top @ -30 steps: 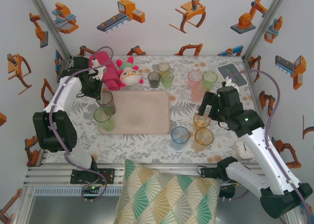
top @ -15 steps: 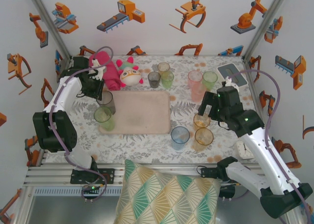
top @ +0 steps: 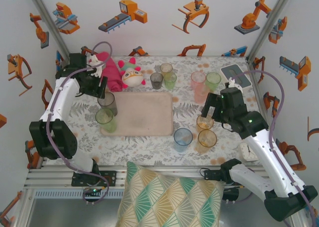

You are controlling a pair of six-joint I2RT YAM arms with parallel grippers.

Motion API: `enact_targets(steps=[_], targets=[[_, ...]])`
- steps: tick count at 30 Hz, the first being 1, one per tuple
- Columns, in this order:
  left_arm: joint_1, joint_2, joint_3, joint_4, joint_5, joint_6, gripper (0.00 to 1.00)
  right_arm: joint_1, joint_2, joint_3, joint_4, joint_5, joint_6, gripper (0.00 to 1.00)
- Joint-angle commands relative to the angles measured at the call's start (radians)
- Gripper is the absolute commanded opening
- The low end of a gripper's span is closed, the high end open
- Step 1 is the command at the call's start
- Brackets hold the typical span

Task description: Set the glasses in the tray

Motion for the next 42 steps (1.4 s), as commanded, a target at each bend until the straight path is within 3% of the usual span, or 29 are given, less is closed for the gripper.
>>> enact_targets(steps=[1, 9, 20, 34, 42], targets=[[0.0, -0.05, 0.05, -0.053, 0.009, 0.002, 0.64, -0.005, -0.004, -0.001, 0.013, 0.005, -0.014, 1.0], [-0.069, -0.129, 0.102, -0.082, -0.003, -0.003, 0.68, -0.005, -0.005, -0.001, 0.007, 0.017, 0.001, 1.0], [-0.348, -0.198, 0.184, -0.105, 0.061, 0.016, 0.72, -0.007, -0.029, -0.008, -0.038, 0.056, 0.029, 0.99], [-0.612, -0.095, 0.212, -0.142, 0.165, -0.01, 0.86, -0.037, -0.134, -0.029, -0.111, 0.147, 0.096, 0.99], [-0.71, -0.052, 0.209, -0.157, 0.205, -0.06, 0.87, -0.04, -0.141, -0.023, -0.115, 0.156, 0.094, 1.0]])
